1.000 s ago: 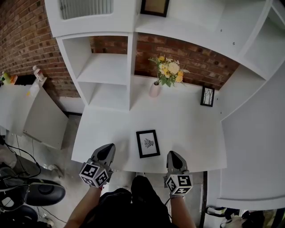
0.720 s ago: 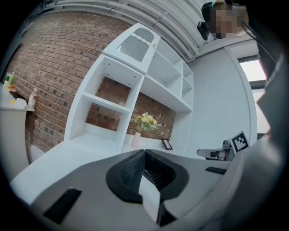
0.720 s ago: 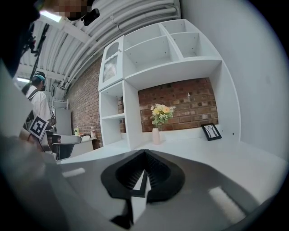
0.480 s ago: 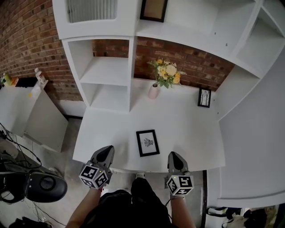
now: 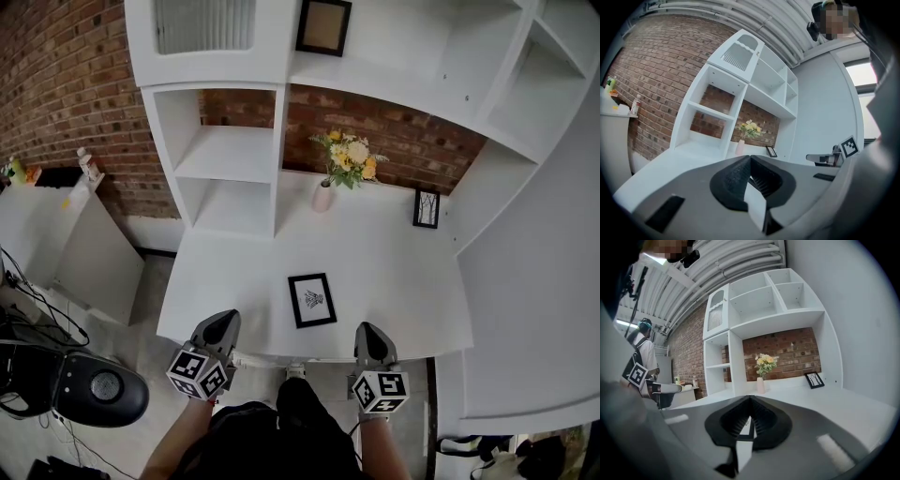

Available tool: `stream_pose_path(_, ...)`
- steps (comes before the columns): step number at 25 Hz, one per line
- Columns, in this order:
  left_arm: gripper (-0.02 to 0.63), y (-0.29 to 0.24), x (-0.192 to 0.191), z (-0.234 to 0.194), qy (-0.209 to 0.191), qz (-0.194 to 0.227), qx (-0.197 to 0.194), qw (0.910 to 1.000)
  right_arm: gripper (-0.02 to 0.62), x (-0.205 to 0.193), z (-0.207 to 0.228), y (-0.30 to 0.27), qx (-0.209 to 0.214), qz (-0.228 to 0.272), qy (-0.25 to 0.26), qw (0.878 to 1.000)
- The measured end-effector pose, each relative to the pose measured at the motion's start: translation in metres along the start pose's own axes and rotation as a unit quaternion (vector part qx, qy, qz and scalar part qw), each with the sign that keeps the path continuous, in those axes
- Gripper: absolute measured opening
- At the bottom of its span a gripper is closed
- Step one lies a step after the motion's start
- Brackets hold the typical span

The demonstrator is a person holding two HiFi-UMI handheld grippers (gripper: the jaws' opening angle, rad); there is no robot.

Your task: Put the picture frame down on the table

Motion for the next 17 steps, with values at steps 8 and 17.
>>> stream_pose_path(8,0.000,0.012,0.002,0.003,-0.003,0.006,-0.006,1.0000,0.003,0.000,-0.006,0.014,-0.009,0.009,-0.010,1.000)
stream_pose_path(17,0.000,0.024,0.002,0.012,-0.007,0.007,-0.018,0.9998,0.003,0.000,-0.014,0.038,-0.016,0.018,-0.009,1.000)
Point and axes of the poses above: the fingertips, and each gripper's own axes: y backward along the fingers, z to its right, x out of its top, the point moved 5 cm from there along y, backward along the fingers, and after that the axes turned 1 degree about -y, right-handed, at the moved point
